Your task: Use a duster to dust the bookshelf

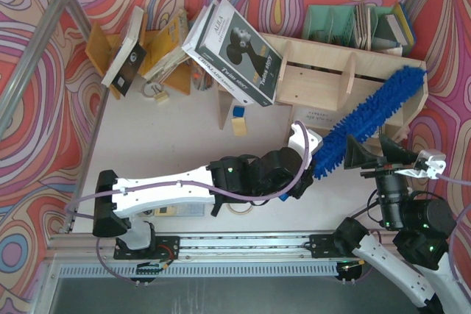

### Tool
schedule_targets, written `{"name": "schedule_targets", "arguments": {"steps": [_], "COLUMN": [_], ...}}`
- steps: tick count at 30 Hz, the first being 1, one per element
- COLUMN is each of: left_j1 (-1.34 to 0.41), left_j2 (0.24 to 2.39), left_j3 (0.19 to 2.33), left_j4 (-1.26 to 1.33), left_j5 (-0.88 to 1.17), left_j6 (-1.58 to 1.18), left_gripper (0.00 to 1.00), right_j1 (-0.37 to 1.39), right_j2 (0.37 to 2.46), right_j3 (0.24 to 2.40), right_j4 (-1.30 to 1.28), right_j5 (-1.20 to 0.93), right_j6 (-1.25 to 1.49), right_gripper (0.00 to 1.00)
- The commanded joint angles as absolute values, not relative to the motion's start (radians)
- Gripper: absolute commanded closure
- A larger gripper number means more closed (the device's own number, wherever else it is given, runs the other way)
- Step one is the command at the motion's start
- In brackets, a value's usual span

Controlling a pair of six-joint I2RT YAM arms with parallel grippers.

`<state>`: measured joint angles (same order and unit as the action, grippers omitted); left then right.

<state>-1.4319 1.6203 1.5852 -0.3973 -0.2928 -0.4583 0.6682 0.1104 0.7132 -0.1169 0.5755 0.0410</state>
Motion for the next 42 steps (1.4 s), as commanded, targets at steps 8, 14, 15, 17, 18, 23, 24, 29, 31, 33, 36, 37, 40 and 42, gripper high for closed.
{"name": "schedule_targets", "arguments": {"steps": [8,14,15,17,18,23,24,29,31,33,36,37,40,42], "left_j1": [-1.433,-1.429,-1.429,-1.427,-1.427,-1.416,-1.415,-1.411,-1.410,-1.408,-1.407,-1.407,-1.404,-1.404], "left_j2": [1.628,1.635,1.635,1.632,1.627,1.598,1.590,1.568,1.568,1.575,1.589,1.591,1.589,1.588], "left_j3": [1.594,1.588,1.587,1.579,1.570,1.526,1.519,1.522,1.538,1.561,1.593,1.601,1.604,1.602], "left_j4": [-0.315,-0.345,-0.353,-0.363,-0.365,-0.360,-0.354,-0.320,-0.306,-0.303,-0.299,-0.300,-0.292,-0.291], "left_j5": [-0.299,-0.308,-0.309,-0.315,-0.318,-0.344,-0.344,-0.368,-0.374,-0.379,-0.375,-0.379,-0.387,-0.394], "left_j6": [-0.449,-0.456,-0.459,-0.465,-0.467,-0.485,-0.487,-0.467,-0.449,-0.432,-0.413,-0.409,-0.404,-0.409], "left_gripper": [1.00,1.00,1.00,1.00,1.00,1.00,1.00,1.00,1.00,1.00,1.00,1.00,1.00,1.00], "right_j1": [0.670,0.670,0.670,0.670,0.671,0.670,0.670,0.670,0.670,0.670,0.670,0.670,0.670,0.670], "right_j2": [0.140,0.191,0.193,0.191,0.187,0.171,0.169,0.172,0.174,0.173,0.167,0.164,0.155,0.155], "right_j3": [0.727,0.758,0.759,0.756,0.755,0.743,0.742,0.739,0.738,0.737,0.737,0.735,0.729,0.729], "right_j4": [-0.120,-0.158,-0.159,-0.155,-0.153,-0.136,-0.133,-0.124,-0.122,-0.121,-0.121,-0.120,-0.114,-0.112], "right_j5": [0.656,0.687,0.688,0.694,0.697,0.701,0.701,0.700,0.698,0.698,0.701,0.701,0.703,0.703], "right_j6": [0.071,0.102,0.103,0.103,0.101,0.095,0.092,0.088,0.086,0.085,0.083,0.083,0.077,0.076], "right_gripper": [0.01,0.01,0.01,0.01,0.01,0.01,0.01,0.01,0.01,0.01,0.01,0.01,0.01,0.01]}}
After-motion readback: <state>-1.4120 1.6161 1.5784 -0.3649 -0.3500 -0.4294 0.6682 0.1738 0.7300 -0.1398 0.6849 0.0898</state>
